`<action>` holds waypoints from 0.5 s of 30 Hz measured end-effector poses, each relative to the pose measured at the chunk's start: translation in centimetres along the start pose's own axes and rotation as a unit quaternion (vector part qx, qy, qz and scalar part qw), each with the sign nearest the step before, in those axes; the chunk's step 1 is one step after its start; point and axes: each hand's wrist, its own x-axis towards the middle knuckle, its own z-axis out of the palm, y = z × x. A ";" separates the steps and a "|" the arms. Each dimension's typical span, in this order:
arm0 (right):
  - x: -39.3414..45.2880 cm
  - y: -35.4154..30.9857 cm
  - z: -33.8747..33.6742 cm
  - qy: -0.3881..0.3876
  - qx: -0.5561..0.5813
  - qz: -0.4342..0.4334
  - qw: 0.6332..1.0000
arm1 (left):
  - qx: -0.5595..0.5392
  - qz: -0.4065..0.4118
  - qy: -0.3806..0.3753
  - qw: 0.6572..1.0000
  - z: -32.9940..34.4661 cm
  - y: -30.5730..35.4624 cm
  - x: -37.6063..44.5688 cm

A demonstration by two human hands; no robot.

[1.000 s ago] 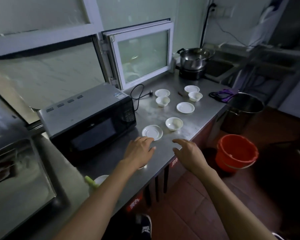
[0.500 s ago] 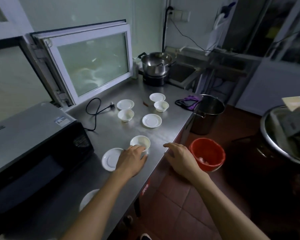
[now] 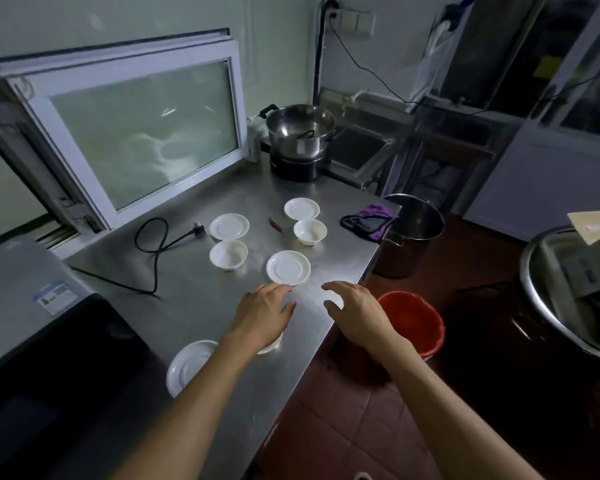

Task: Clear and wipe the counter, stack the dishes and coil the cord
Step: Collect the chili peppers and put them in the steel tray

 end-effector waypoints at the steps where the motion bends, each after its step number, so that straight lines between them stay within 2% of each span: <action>1: 1.0 0.4 0.1 -0.006 0.000 -0.002 1.000 | 0.001 -0.005 -0.001 1.000 0.2 -0.3 0.9; 15: 18.8 9.1 2.3 -0.087 0.057 -0.086 0.991 | -0.010 -0.152 0.037 0.988 3.5 -1.6 13.1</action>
